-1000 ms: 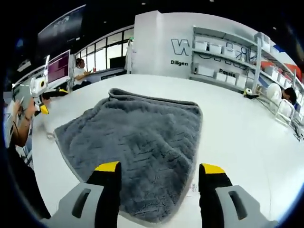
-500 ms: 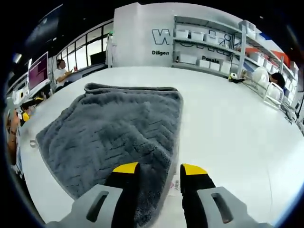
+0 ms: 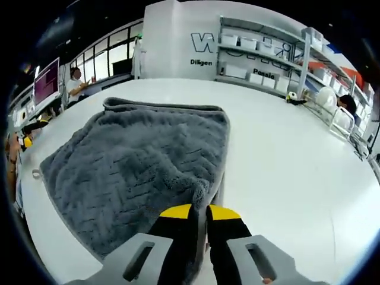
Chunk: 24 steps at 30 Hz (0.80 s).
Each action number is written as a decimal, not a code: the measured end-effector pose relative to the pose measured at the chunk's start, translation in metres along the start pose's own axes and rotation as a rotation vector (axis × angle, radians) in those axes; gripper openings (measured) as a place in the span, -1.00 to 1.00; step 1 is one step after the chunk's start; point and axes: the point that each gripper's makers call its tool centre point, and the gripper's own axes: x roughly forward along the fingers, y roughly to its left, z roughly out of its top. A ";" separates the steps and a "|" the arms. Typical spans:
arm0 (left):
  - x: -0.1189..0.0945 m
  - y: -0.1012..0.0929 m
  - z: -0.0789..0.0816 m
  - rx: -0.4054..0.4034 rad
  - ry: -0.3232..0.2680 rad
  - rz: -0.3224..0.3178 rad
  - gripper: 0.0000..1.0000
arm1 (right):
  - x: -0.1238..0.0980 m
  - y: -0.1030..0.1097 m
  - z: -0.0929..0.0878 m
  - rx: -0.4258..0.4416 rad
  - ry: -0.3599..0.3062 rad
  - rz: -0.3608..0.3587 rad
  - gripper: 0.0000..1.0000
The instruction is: Open the folded towel by lifting each exposed corner and separating the folded layers until the towel lies flat within the target outline without major curled edges
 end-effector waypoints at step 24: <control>-0.001 -0.002 -0.013 -0.022 0.033 -0.005 0.96 | -0.003 0.085 0.068 -0.281 -0.101 0.056 -0.92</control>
